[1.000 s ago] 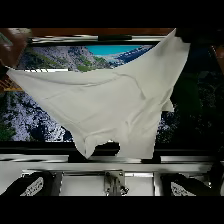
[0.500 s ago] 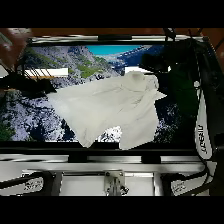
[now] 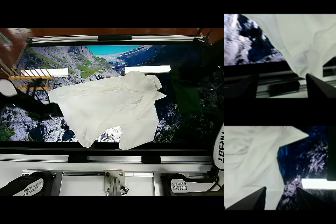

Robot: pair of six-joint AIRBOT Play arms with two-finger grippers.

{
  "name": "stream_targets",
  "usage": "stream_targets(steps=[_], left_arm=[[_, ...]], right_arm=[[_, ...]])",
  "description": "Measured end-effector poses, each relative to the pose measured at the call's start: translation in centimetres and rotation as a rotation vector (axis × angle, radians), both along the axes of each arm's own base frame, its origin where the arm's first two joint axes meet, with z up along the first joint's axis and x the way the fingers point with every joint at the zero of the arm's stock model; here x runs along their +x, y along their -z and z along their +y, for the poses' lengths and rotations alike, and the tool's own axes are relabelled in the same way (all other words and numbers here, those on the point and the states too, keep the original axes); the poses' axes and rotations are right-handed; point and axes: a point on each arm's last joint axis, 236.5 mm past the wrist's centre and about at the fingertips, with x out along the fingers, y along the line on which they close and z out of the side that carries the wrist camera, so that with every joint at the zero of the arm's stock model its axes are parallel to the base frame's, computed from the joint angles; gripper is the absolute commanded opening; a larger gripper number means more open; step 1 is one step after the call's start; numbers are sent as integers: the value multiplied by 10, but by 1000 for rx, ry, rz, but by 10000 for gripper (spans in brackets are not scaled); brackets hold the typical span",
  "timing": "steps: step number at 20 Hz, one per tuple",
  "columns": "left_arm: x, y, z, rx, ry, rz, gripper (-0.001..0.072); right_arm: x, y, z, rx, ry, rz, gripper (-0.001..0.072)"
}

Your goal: Fold the shirts.

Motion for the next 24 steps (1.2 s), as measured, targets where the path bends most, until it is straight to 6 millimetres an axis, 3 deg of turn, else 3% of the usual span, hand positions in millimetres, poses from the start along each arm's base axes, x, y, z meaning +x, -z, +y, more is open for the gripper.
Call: stream_targets(steps=[2, 5, 10, 11, 12, 14, 15, 17, 19, 21, 24], left_arm=[[-31, 25, -36, -96, -1, 30, 720], [-58, 52, -81, -208, -19, 40, 720], [-73, 83, -123, -253, -24, 30, 720], [-73, 88, -127, -252, -28, 29, 683], [-71, 94, -129, -249, -39, 25, 526], [-66, 101, -132, -245, -58, 10, 26], [-63, 103, -133, -243, -65, 4, 28], [-57, 102, -135, -247, -76, -15, 28], [-39, 89, -134, -262, -79, -76, 28], [-13, 64, -126, -279, -87, -162, 28], [34, 14, -88, -266, -126, -295, 29]], right_arm=[[-15, 7, -2, 57, 12, 39, 491], [-29, 17, 6, 125, 6, 80, 491], [-33, 24, 13, 173, 2, 83, 491], [-31, 24, 13, 174, 4, 80, 491], [-31, 25, 12, 176, 5, 75, 491], [-29, 25, 12, 178, 6, 70, 491], [-29, 25, 13, 180, 4, 66, 491], [-28, 25, 13, 181, 4, 64, 491], [-28, 25, 13, 179, 2, 63, 491], [-28, 26, 13, 179, -3, 61, 491], [-30, 36, 13, 183, 1, 77, 491]])
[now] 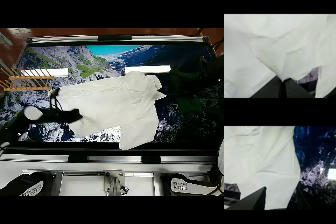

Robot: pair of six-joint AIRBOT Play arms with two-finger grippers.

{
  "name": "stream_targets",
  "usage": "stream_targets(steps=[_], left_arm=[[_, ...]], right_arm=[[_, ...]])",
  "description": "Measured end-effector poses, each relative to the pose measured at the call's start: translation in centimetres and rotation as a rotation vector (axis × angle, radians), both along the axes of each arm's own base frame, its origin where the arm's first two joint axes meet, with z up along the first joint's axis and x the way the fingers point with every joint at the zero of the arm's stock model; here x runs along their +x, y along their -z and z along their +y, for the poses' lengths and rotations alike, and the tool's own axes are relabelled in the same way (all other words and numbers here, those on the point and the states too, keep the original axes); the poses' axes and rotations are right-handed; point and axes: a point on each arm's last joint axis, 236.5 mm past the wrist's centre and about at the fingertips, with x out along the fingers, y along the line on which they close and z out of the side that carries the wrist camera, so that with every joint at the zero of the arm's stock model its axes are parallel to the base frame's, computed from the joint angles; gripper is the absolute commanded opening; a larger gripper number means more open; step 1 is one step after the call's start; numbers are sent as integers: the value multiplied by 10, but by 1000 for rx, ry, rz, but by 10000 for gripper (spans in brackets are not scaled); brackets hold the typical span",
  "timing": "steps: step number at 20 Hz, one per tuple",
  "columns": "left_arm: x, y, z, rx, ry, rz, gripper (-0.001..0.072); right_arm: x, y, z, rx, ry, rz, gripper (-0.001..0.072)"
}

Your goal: Fold the shirts.

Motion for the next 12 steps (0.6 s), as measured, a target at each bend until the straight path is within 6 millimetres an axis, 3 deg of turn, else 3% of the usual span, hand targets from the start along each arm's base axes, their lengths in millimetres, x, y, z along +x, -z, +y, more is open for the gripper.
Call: stream_targets(steps=[3, 5, 8, 12], left_arm=[[37, -42, 52, 28, -97, -86, 28], [49, -56, 84, 46, -159, -112, 28], [58, -57, 114, 71, -217, -104, 28], [65, -35, 129, 82, -241, -48, 28]], right_arm=[[-7, 20, 4, 22, 6, 42, 491], [-12, 33, 11, 45, 9, 65, 491], [-13, 50, 25, 60, -5, 71, 492], [-5, 65, 51, 51, -44, 37, 502]])
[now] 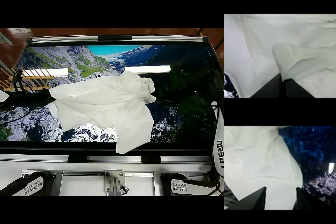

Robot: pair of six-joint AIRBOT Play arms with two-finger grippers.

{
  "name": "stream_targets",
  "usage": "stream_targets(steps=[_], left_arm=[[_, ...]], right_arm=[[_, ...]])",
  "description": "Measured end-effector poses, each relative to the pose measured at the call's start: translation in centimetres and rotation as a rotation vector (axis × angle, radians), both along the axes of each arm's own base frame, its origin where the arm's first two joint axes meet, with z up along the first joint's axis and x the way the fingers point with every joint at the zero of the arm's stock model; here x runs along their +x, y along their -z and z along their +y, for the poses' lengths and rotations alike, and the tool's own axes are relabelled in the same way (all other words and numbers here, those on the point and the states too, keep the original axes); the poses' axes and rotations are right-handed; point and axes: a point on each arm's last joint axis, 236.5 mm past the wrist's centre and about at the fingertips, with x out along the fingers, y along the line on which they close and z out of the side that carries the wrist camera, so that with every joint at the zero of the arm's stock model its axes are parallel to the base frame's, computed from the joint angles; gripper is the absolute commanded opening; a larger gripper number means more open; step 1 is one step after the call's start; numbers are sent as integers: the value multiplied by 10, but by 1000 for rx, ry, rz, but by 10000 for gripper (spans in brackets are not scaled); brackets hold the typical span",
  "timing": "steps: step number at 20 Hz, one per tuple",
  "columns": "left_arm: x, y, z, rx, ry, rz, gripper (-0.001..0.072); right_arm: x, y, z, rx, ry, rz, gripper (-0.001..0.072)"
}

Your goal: Fold the shirts.

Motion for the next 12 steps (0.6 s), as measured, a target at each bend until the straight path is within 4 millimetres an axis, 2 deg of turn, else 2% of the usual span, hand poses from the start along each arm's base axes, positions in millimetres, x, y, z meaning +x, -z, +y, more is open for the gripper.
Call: stream_targets(steps=[3, 5, 6, 7, 9, 12], left_arm=[[12, 4, 10, 3, -25, 0, 29], [21, 0, 14, 3, -39, -19, 29], [25, -4, 15, 0, -47, -33, 32], [30, -7, 15, -6, -56, -48, 146], [35, -7, 14, -12, -62, -59, 702], [33, 3, 12, -25, -55, -20, 720]], right_arm=[[8, 10, 9, -28, -17, -25, 502], [9, 20, 11, -44, -24, -14, 582], [9, 25, 12, -49, -29, -4, 582], [8, 30, 11, -55, -33, 9, 582], [6, 38, 11, -62, -38, 27, 582], [2, 43, 12, -63, -50, 53, 583]])
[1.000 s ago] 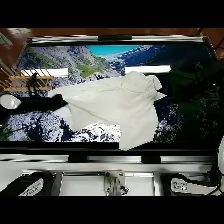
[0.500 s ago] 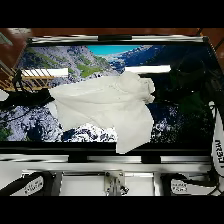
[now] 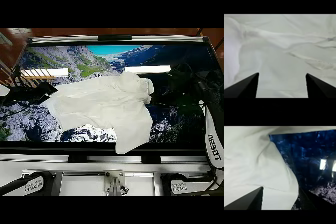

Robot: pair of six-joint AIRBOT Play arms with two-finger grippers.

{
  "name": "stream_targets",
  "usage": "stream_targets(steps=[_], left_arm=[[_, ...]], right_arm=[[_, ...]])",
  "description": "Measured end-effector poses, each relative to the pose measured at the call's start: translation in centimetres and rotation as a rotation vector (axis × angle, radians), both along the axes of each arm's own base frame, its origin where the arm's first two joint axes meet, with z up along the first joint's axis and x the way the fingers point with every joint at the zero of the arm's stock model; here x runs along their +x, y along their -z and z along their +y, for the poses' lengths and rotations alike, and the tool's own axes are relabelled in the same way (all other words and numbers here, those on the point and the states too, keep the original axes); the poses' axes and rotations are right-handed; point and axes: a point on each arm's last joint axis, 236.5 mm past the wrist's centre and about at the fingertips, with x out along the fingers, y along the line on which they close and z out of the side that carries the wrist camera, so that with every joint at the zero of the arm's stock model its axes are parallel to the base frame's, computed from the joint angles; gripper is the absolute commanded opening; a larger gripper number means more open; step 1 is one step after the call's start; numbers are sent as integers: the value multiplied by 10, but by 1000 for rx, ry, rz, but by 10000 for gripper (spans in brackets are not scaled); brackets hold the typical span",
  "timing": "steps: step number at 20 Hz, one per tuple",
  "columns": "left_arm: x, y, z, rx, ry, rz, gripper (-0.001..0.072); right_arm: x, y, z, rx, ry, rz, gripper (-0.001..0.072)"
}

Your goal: Fold the shirts.

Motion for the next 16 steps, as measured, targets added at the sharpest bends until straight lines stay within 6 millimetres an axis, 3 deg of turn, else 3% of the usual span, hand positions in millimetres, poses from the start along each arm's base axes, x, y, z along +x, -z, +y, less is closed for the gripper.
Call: stream_targets(steps=[2, 4, 8, 11, 13, 16], left_arm=[[-12, 10, 3, -5, 18, 62, 710], [-35, 24, 7, 0, 56, 166, 595], [-102, 59, 16, 5, 84, 383, 616], [-144, 90, 9, -27, 81, 492, 617], [-154, 104, 2, -61, 62, 504, 616], [-153, 120, -7, -95, 29, 487, 615]], right_arm=[[-4, 2, 0, -2, -13, 18, 582], [-9, 3, 0, -3, -29, 36, 582], [-15, 4, 0, -4, -45, 58, 582], [-16, 4, 0, -4, -51, 60, 582], [-18, 3, 1, 1, -55, 65, 582], [-20, 2, 3, 11, -59, 72, 582]])
